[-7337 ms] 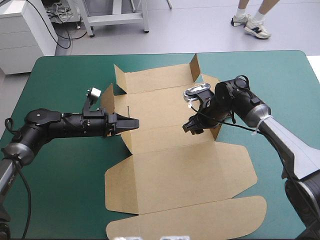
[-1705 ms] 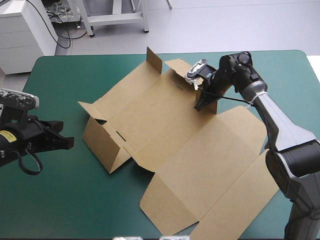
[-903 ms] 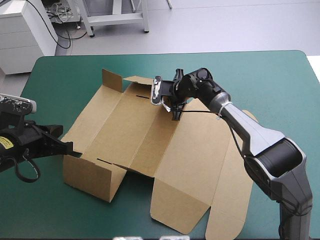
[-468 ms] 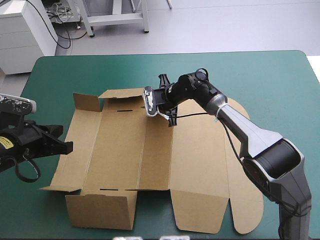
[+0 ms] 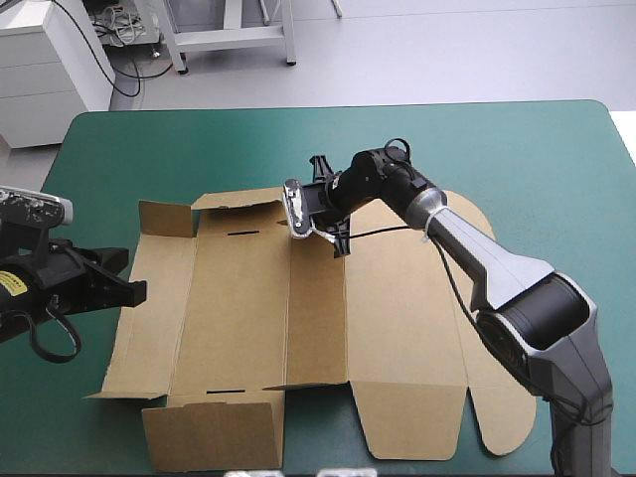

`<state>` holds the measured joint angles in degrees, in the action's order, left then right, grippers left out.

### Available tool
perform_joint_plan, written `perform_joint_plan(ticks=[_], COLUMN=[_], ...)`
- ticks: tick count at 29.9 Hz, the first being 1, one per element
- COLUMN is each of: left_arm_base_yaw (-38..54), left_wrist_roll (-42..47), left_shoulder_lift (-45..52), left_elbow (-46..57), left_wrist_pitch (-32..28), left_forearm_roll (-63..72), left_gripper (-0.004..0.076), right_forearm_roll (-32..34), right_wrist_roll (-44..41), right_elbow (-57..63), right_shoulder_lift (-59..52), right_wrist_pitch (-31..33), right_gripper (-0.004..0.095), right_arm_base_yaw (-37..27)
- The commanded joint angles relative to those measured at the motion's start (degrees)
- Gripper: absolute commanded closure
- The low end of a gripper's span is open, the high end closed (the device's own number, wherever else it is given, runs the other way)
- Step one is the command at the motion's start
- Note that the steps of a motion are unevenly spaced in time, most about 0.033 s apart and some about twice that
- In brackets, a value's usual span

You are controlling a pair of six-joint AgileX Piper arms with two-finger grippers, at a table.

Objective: Fold the box

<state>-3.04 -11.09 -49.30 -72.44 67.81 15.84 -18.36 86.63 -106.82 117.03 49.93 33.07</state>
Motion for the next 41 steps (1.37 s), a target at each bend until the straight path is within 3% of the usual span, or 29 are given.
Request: perform_joint_plan(ticks=[1,4,11,17,22,32,37,41], left_arm_base_yaw=[-0.28,-0.28,-0.28,-0.28,-0.28,-0.28,-0.28,-0.28], left_wrist_roll=[0.62,0.62,0.62,0.62,0.62,0.62,0.62,0.62], left_shoulder_lift=[0.25,0.25,0.25,0.25,0.14,-1.18,-2.80,-3.44], left_elbow=[-1.72,-1.72,-1.72,-1.72,-1.72,-1.72,-1.72,-1.72], left_wrist_pitch=[-3.94,-3.94,-3.94,-4.08,-4.08,-2.39,-1.13,-1.14], left_forearm_roll=[2.08,2.20,2.20,1.73,1.50,1.62,2.48,2.58], left_gripper=[0.0732,0.0732,0.0732,0.0732,0.0732,0.0732,0.0732,0.0732], right_forearm_roll=[-2.07,-2.07,-2.07,-2.07,0.50,11.14,15.35,23.21], right_wrist_roll=[-0.08,-0.08,-3.26,-11.33,-20.60,-34.15,-43.73,-53.53], right_elbow=[-1.74,-1.74,-1.74,-1.74,-1.84,-1.84,-1.84,-1.84], right_shoulder_lift=[-3.42,-3.42,-3.42,-4.53,-7.26,-14.37,-16.37,-17.42], right_wrist_pitch=[-2.15,-2.42,-2.50,-2.50,-2.50,-2.78,-3.05,-0.94], right_gripper=[0.0882,0.0779,0.0404,0.0385,0.0499,0.0932,0.0928,0.0928], right_arm_base_yaw=[-0.09,-0.16,-0.16,-0.16,-0.16,-0.16,-0.22,-0.36])
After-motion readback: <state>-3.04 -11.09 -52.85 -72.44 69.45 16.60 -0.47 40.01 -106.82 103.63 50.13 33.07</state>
